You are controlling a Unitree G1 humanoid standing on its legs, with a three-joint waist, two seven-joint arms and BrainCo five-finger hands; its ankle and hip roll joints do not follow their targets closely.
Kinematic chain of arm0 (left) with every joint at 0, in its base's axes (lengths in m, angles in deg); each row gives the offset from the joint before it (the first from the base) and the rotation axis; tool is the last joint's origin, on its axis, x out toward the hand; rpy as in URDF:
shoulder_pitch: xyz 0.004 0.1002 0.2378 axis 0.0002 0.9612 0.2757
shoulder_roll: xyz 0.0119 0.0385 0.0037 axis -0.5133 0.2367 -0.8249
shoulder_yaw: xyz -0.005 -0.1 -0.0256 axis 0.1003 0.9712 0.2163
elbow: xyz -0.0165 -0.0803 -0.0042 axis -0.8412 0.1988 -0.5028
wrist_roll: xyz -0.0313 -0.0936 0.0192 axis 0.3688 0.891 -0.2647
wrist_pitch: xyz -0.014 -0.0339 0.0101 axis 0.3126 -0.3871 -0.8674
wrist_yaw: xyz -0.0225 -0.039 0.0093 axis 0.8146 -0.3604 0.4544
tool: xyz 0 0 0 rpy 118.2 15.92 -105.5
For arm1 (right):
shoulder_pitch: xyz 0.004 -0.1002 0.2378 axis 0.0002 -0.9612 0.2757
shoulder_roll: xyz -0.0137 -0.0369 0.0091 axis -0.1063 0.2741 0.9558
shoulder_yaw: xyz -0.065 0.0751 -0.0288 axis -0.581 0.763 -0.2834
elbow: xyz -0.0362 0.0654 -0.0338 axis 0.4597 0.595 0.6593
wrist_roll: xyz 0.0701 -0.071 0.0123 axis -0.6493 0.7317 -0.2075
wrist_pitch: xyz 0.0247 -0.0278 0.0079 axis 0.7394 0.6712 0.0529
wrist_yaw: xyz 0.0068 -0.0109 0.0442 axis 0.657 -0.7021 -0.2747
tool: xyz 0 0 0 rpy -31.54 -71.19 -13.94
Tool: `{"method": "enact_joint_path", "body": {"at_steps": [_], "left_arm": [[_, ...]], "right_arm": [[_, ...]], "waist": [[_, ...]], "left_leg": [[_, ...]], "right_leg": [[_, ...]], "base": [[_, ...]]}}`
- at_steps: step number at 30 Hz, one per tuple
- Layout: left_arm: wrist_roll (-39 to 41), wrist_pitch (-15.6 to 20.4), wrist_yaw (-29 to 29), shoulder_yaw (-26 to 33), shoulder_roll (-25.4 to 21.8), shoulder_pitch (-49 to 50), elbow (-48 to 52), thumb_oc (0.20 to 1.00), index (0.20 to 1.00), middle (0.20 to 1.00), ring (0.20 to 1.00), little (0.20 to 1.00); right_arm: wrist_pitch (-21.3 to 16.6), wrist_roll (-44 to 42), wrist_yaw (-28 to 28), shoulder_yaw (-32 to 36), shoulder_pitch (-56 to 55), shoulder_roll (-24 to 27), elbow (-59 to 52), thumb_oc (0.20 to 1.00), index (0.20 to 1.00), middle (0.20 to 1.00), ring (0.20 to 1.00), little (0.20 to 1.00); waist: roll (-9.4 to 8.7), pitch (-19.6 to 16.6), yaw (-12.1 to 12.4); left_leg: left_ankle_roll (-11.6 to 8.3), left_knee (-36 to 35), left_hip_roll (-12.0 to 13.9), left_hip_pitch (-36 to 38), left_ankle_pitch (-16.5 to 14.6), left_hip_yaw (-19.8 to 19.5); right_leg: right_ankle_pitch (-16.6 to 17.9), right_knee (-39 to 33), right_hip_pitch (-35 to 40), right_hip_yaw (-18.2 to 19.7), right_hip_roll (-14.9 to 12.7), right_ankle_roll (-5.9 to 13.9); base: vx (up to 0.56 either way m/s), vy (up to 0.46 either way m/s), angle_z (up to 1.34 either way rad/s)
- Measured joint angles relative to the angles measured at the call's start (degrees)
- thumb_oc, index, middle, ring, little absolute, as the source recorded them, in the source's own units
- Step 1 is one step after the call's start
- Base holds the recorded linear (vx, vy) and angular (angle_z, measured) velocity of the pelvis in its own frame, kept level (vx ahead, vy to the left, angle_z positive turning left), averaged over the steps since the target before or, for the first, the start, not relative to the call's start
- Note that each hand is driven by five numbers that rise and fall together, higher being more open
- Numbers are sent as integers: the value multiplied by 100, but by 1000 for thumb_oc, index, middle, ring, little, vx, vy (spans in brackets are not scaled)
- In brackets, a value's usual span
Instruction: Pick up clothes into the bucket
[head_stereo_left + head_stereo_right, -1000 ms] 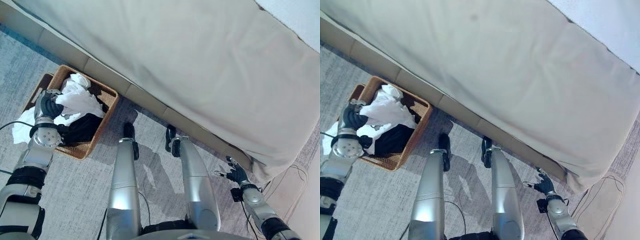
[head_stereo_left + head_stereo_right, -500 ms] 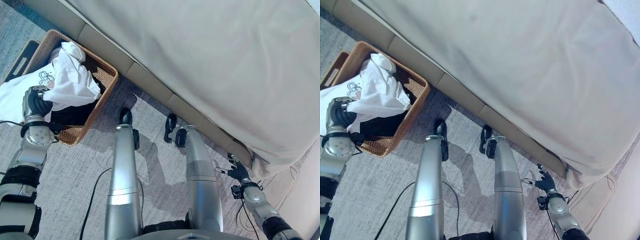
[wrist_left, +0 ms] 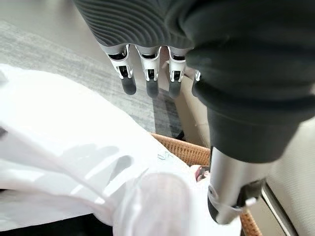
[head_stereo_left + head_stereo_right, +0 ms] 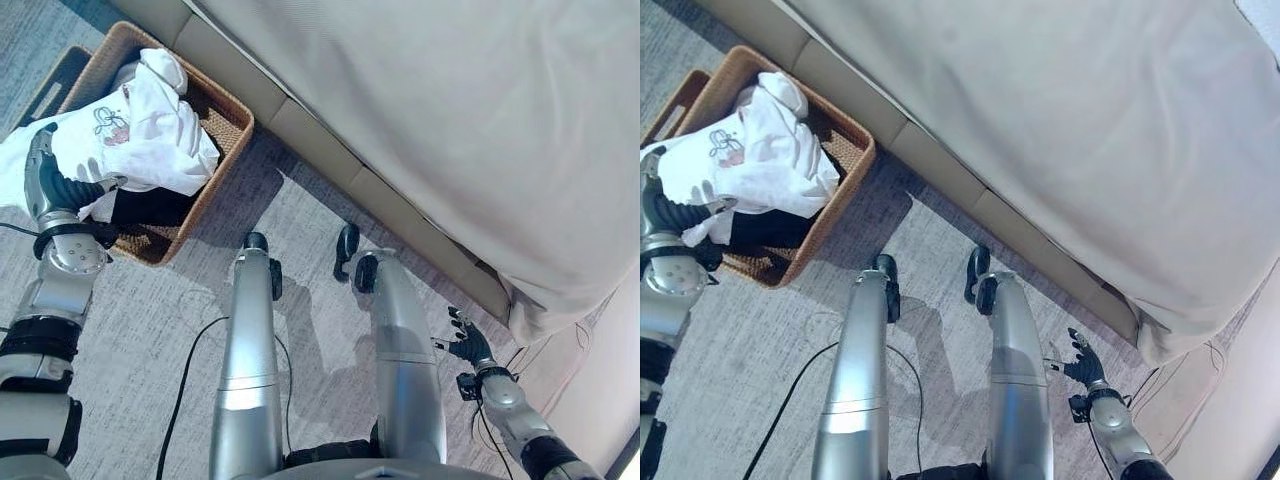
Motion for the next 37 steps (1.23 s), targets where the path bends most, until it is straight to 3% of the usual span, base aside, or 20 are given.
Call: {"method": "enact_joint_path", "body": {"at_steps": [5, 11, 18, 20, 22, 27, 31, 35, 37], "left_arm": [[-47, -25, 5, 146, 32, 276, -25, 1000, 1000, 1000, 1000, 1000], [6, -7, 11, 506, 327, 638, 93, 1000, 1000, 1000, 1000, 1000], [884, 283, 73, 720, 1516, 944, -136, 1000, 1000, 1000, 1000, 1000], [1453, 528, 190, 1030, 1971, 1260, -86, 1000, 1000, 1000, 1000, 1000], [2124, 769, 537, 1076, 2478, 1592, -360, 1000, 1000, 1000, 1000, 1000], [2836, 804, 1228, 1084, 2980, 2074, -553, 1000, 1000, 1000, 1000, 1000], [2881, 819, 1688, 1005, 3530, 2397, -1135, 1000, 1000, 1000, 1000, 1000], [2820, 729, 1935, 777, 3786, 2560, -1785, 1000, 1000, 1000, 1000, 1000], [2608, 687, 2021, 721, 3907, 2550, -2145, 1000, 1000, 1000, 1000, 1000]], "right_arm": [[16, 5, 3, 3, 23, -3, 29, 1000, 1000, 1000, 1000, 1000], [22, 9, 29, 41, 129, -84, 115, 1000, 1000, 1000, 1000, 1000], [80, 12, 184, 161, 428, -383, 433, 1000, 1000, 1000, 1000, 1000], [141, 13, 242, 272, 521, -452, 698, 1000, 1000, 1000, 1000, 1000], [144, 12, 261, 419, 476, -416, 812, 1000, 1000, 1000, 1000, 1000], [151, 11, 233, 771, 416, -441, 970, 1000, 1000, 1000, 1000, 1000], [161, 13, 207, 1010, 146, -461, 1337, 1000, 1000, 1000, 1000, 1000], [207, 82, 131, 1002, -202, -442, 1509, 1000, 1000, 1000, 1000, 1000], [275, 184, 93, 990, -185, -460, 1749, 1000, 1000, 1000, 1000, 1000]], "waist": [[-2, -2, 79], [-1, -9, 177], [40, -6, 282], [63, -5, 323], [236, -24, 310], [551, -195, 312], [885, -783, 304], [1021, -1474, 294], [1026, -1519, 300]], "left_leg": [[-20, -747, 23, 502, 292, 98], [-58, -1691, 66, 1541, 637, 157], [-201, -2697, 153, 2966, 887, 206], [-238, -3105, 173, 3603, 1034, 263], [-242, -3672, 213, 4471, 1103, 301], [-337, -4298, 325, 5287, 1269, 395], [-390, -4884, 458, 5937, 1415, 466], [-403, -5186, 540, 6241, 1454, 501], [-462, -5328, 581, 6575, 1522, 532]], "right_leg": [[71, -582, 429, 10, 3, -46], [497, -1341, 1335, -31, 21, -65], [543, -1917, 2505, -88, 82, -151], [569, -2166, 3044, -93, 99, -179], [566, -2530, 3802, -125, 119, -181], [625, -2920, 4436, -106, 240, -237], [674, -3353, 4984, -105, 405, -283], [636, -3576, 5210, -102, 520, -347], [632, -3675, 5492, -88, 580, -359]], "base": [[-81, -57, 7], [-43, -68, 4], [17, -72, -1], [35, -59, -5], [42, -62, -2], [123, -58, -10], [133, -55, -11], [89, -43, -9], [63, -34, -8]]}}
